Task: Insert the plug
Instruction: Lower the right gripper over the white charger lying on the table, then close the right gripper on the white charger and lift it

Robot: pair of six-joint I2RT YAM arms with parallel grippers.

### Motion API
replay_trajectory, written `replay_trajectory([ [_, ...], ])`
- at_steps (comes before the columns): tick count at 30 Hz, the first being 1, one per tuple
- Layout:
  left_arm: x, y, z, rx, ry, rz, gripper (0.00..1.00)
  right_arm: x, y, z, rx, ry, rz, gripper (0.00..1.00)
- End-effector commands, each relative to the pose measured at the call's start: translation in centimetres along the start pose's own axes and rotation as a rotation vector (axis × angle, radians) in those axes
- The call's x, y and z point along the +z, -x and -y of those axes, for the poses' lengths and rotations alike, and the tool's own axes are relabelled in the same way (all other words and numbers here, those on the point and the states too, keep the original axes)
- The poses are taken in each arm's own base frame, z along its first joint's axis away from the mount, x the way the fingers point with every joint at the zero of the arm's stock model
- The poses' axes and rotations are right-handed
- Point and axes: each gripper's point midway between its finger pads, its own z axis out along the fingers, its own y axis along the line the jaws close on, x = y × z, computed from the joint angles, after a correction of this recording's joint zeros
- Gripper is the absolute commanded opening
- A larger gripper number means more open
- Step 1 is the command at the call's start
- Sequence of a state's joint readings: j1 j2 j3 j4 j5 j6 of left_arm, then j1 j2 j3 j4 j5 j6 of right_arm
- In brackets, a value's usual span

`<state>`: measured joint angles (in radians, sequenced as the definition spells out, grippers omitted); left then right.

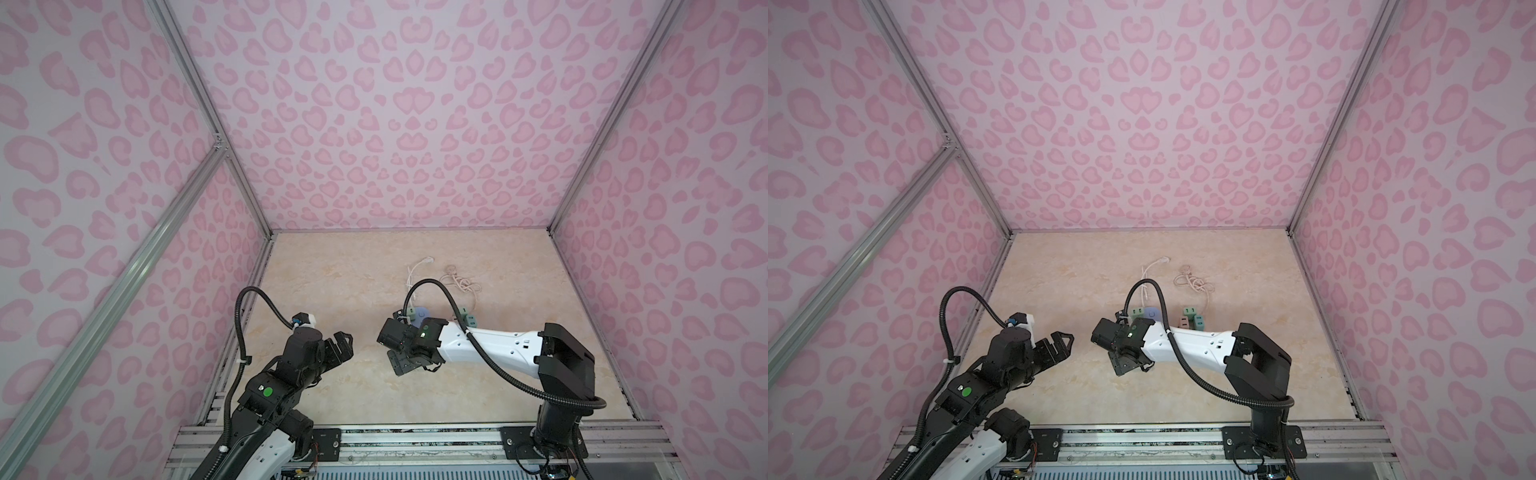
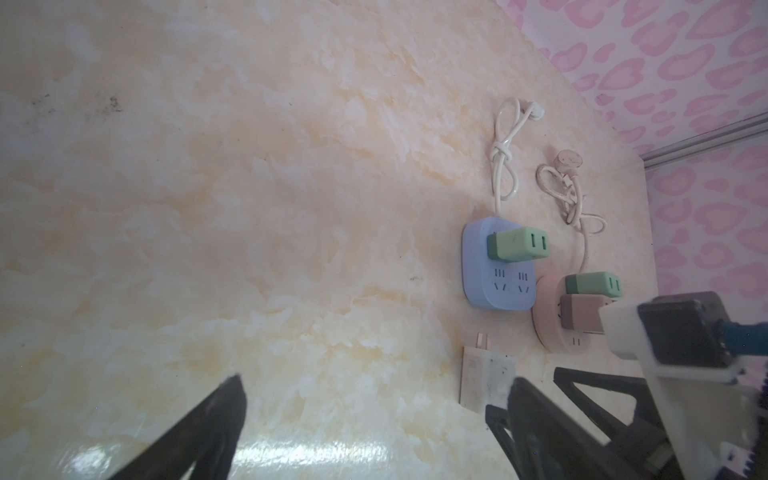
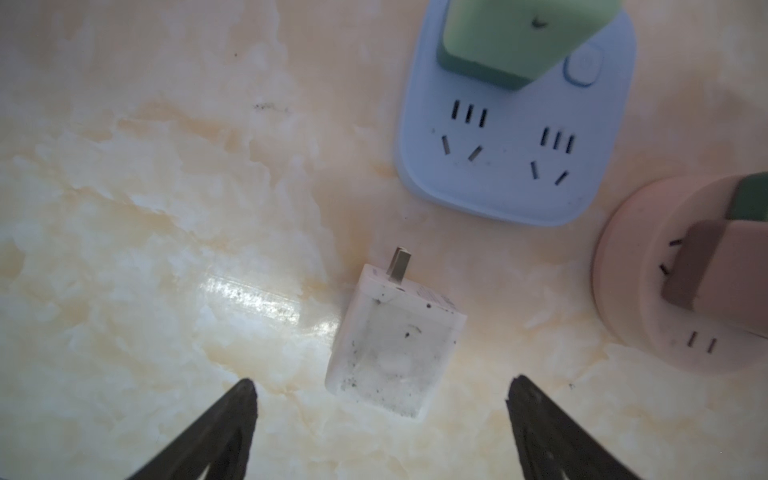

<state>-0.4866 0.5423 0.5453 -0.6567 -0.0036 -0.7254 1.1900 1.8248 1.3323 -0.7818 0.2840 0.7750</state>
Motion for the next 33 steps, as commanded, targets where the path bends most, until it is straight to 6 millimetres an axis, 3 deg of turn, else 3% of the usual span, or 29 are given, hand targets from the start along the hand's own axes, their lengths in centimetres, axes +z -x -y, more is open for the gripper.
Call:
replay_trajectory([
  [1,0.0,0.3,-0.2,-0.002,0.010,0.021,1.00,1.1,-1.0,1.1,0.058,-0.039,-0.045,0.88],
  [6,0.0,0.2,-0.3,-0.006,0.015,0.017,1.00,2.6,-2.2,1.8,0.108,-0.010,-0.099,0.83],
  [12,0.6,0.0,-0.2,-0.019,0.005,0.011,0.99,3.6,-2.6,0.6,0.141,0.128,-0.100,0.75],
  [23,0.5,-0.2,-0.5,-0.022,0.009,0.010,0.99,5.3,-3.2,1.3,0.080,0.088,-0.140,0.68],
  [28,0.7,-0.4,-0.7,-0.025,0.010,0.008,0.99,5.3,-3.3,1.8,0.050,0.068,-0.141,0.51],
  [33,0.8,-0.4,-0.6,-0.028,0.009,0.006,0.99,4.6,-2.9,2.6,-0.032,0.036,-0.099,0.25],
])
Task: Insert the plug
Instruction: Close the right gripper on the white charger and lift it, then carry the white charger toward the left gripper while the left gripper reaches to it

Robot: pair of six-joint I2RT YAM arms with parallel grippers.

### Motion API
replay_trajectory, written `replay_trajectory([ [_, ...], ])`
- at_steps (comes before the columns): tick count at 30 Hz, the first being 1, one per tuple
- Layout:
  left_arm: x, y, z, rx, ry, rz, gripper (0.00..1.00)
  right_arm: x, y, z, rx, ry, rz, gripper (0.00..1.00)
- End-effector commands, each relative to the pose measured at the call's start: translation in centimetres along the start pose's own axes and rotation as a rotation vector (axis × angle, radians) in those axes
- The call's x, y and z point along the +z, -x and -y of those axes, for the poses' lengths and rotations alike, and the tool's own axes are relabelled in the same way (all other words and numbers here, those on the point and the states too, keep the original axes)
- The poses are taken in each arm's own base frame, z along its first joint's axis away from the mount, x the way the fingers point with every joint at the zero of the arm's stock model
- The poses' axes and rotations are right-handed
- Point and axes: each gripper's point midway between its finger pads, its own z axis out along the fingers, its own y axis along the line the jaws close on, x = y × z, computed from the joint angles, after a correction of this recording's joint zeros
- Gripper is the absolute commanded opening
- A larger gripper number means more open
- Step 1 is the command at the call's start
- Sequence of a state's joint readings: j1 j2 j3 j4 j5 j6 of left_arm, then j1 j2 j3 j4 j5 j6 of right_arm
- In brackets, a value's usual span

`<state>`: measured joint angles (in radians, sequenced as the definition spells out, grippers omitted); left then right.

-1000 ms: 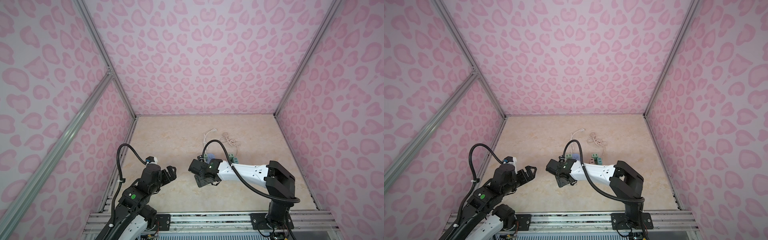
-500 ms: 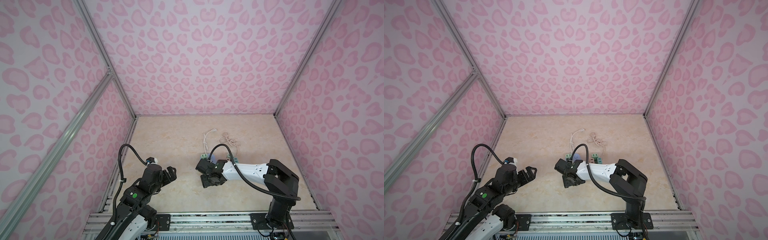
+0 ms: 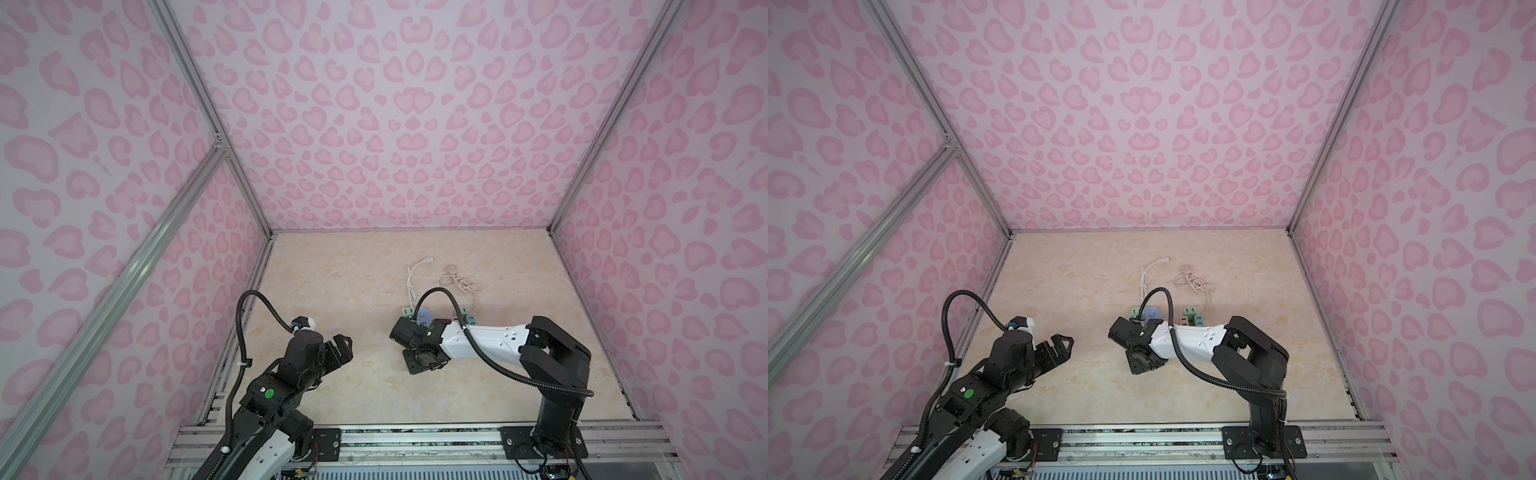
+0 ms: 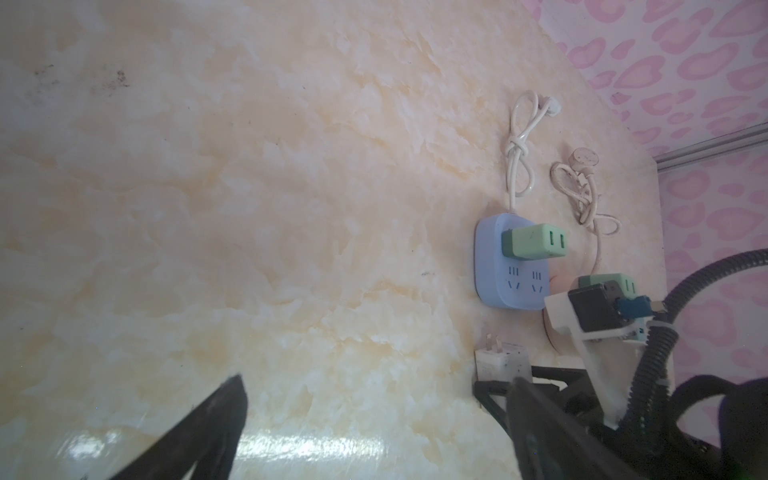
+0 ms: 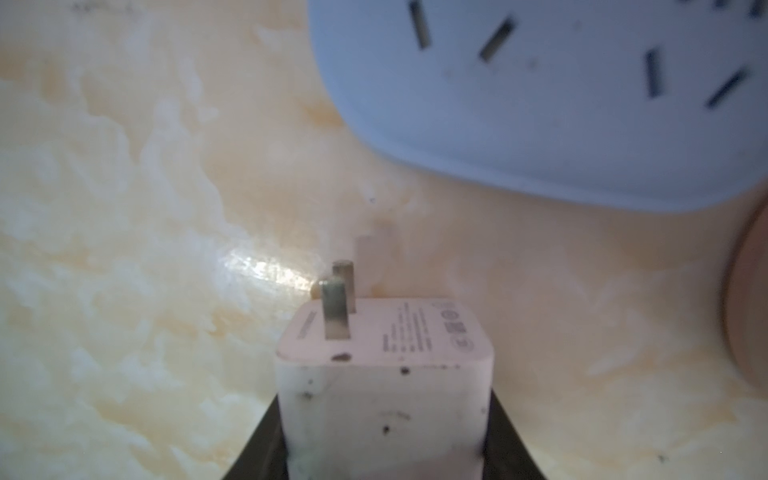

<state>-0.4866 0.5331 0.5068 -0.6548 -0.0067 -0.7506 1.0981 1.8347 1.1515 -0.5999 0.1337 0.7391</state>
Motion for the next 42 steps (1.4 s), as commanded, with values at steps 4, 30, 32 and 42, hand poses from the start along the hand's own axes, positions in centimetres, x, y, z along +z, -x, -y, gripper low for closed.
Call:
replay_trajectory([
  [4,0.2,0.3,0.3,-0.006,-0.016,0.014,0.99,-2.1,-0.1,-0.5,-0.307,-0.035,0.114,0.17],
  [30,-0.3,-0.9,5.2,-0.040,-0.251,-0.101,0.99,-12.4,0.4,-9.1,-0.337,0.817,0.221,0.20],
  [32,-0.8,-0.8,6.9,-0.063,-0.317,-0.135,1.00,-13.4,0.1,-9.4,-0.339,0.895,0.188,0.19],
  [42,-3.1,-1.5,12.4,-0.172,-0.455,-0.384,0.95,-14.0,-1.0,-8.7,-0.524,0.772,0.205,0.18],
])
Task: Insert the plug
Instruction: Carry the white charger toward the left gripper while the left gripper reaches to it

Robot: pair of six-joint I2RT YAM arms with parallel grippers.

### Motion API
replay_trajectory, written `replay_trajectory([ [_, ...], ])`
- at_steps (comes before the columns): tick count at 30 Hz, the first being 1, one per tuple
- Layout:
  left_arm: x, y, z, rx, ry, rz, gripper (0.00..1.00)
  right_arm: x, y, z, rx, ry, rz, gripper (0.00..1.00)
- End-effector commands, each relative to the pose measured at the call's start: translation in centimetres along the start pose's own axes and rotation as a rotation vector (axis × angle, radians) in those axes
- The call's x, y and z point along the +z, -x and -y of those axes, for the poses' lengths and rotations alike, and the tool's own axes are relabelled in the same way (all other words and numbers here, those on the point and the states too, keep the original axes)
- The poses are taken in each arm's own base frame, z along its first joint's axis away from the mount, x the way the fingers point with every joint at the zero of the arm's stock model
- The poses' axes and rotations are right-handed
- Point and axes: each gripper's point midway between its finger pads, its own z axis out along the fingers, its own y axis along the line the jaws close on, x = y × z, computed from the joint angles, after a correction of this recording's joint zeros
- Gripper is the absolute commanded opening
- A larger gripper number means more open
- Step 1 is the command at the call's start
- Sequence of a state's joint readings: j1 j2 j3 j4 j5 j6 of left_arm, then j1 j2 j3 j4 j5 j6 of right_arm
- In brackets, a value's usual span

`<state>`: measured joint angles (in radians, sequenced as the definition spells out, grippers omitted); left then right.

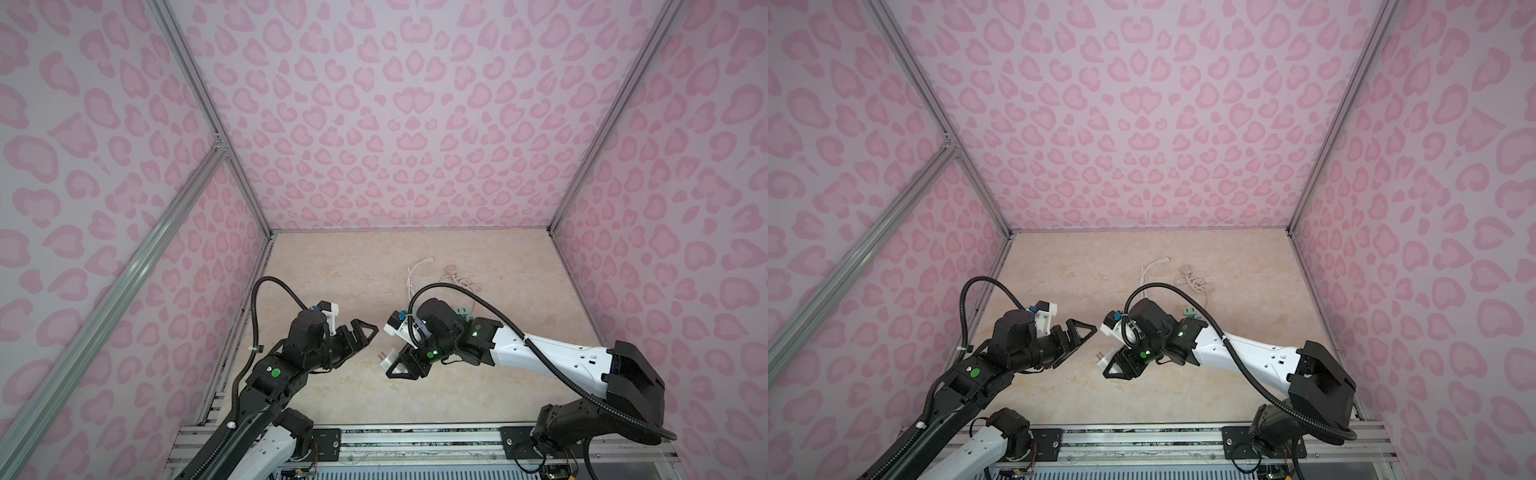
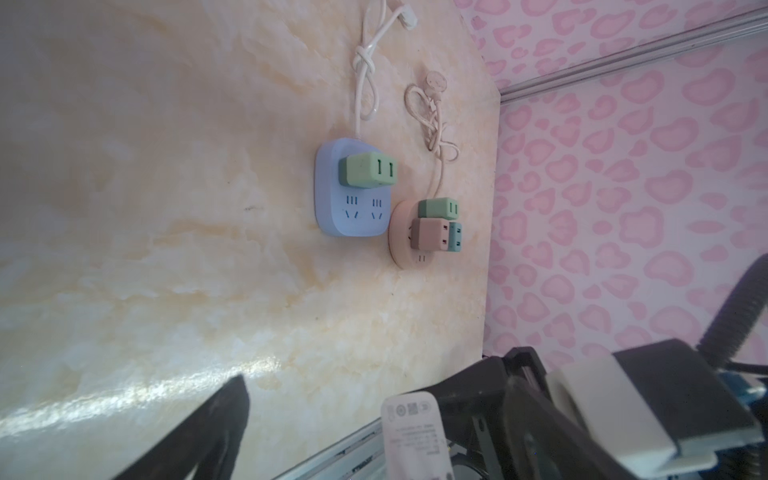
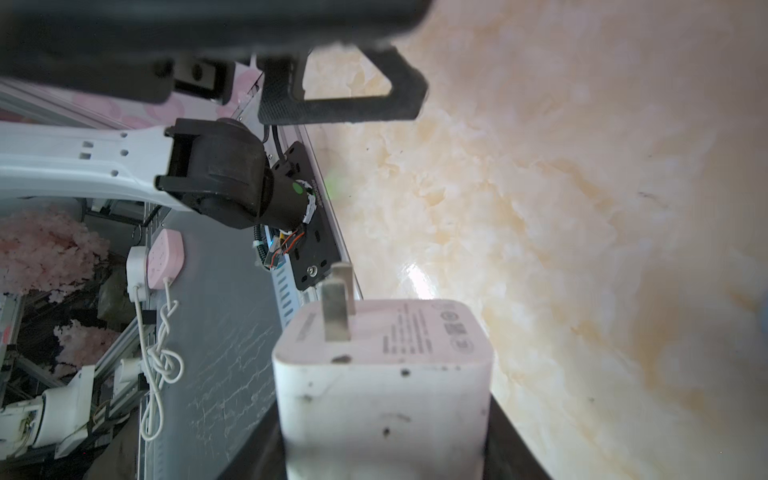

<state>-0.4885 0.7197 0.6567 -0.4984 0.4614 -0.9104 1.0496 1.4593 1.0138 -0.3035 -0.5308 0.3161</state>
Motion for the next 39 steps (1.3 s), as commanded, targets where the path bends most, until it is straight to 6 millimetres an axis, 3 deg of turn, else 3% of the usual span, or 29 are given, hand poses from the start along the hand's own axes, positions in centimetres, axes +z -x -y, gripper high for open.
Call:
replay_trajectory([
  [1,0.0,-1.1,2.4,-0.055,-0.091,-0.104,0.94,-0.1,-0.6,0.3,-0.058,-0.040,-0.034,0.18],
  [8,-0.2,-2.8,2.3,-0.128,-0.091,-0.196,0.87,-1.0,1.0,0.7,-0.122,-0.154,0.027,0.17],
  [20,0.4,-3.3,2.5,-0.125,-0.088,-0.232,0.80,-1.0,2.8,0.8,-0.164,-0.223,0.031,0.18],
  [30,1.5,-3.4,1.8,-0.126,-0.069,-0.231,0.64,0.1,3.1,0.3,-0.149,-0.182,0.004,0.18],
  [39,1.9,-3.3,1.9,-0.117,-0.070,-0.225,0.44,0.7,3.9,0.3,-0.122,-0.161,0.017,0.17],
])
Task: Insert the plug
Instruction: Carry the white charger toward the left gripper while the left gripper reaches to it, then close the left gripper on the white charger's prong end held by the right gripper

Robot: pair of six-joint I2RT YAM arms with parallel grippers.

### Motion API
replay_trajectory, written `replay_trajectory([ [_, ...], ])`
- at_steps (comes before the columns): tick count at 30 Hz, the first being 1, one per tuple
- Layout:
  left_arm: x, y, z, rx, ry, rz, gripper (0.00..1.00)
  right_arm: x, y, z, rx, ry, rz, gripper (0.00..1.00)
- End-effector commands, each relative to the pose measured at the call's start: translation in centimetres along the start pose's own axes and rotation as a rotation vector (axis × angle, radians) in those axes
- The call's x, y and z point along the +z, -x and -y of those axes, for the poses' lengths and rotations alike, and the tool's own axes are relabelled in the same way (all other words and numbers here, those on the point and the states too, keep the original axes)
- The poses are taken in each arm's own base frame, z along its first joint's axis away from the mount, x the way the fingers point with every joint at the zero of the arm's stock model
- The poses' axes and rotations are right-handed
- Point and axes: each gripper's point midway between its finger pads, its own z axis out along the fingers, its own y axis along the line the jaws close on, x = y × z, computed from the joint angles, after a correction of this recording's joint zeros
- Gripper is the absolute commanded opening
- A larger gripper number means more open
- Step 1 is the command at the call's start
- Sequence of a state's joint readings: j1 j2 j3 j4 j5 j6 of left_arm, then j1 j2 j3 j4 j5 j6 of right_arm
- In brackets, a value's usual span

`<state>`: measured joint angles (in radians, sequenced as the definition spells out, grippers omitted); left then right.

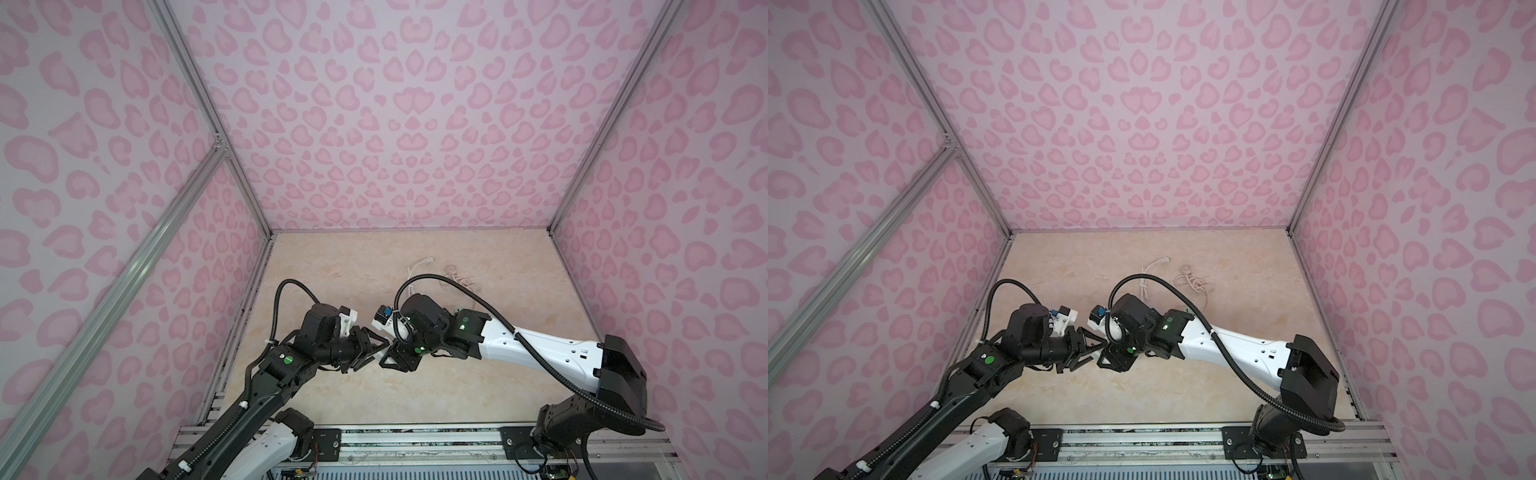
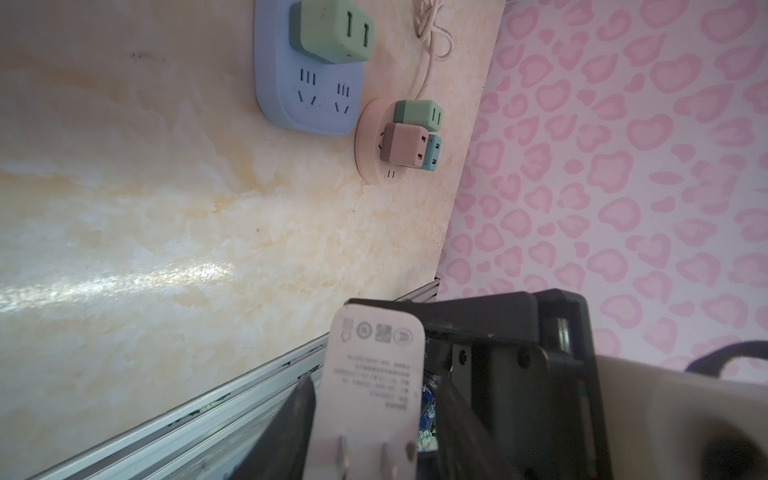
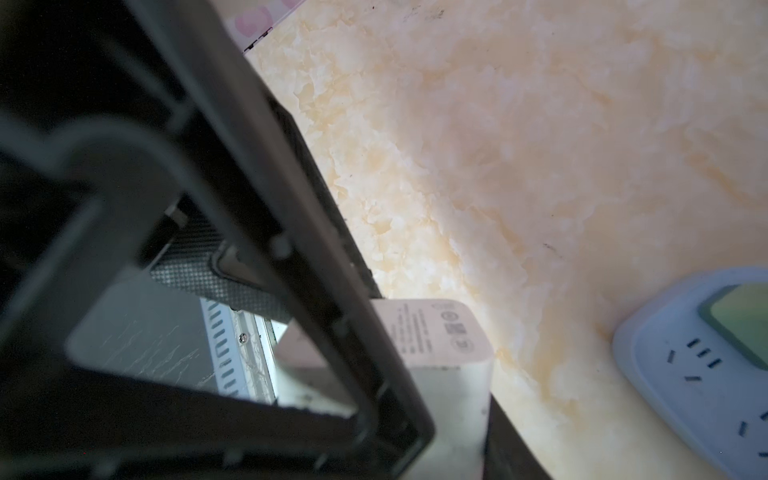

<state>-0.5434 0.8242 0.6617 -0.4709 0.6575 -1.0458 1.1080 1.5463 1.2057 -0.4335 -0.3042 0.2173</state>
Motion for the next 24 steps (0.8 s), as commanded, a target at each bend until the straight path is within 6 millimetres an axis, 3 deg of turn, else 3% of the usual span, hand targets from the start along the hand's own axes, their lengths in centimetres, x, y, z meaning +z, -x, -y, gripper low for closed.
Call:
replay_trajectory([
  [1,0.1,0.5,0.6,0.026,-0.024,0.020,0.43,0.2,0.8,-0.5,0.013,0.034,0.025,0.17],
  [5,0.3,0.6,0.4,0.023,-0.022,0.019,0.37,0.3,1.2,-0.6,0.037,0.061,0.042,0.16],
  [11,0.3,0.7,0.1,0.018,-0.005,0.030,0.05,0.5,1.5,-0.2,0.050,0.067,0.047,0.21],
  [14,0.2,0.9,0.1,0.020,0.004,0.038,0.03,0.6,1.6,-0.2,0.037,0.063,0.046,0.50],
  [17,0.3,1.2,-0.2,0.004,0.030,0.046,0.03,0.0,1.4,-0.1,0.010,0.052,0.039,0.72],
  [20,0.5,1.6,-0.1,-0.016,0.048,0.032,0.04,-2.0,1.0,0.4,-0.043,-0.015,0.039,0.80],
  [24,0.4,2.3,1.1,-0.057,0.057,-0.003,0.03,-5.8,1.1,1.9,-0.136,-0.205,0.101,0.81],
])
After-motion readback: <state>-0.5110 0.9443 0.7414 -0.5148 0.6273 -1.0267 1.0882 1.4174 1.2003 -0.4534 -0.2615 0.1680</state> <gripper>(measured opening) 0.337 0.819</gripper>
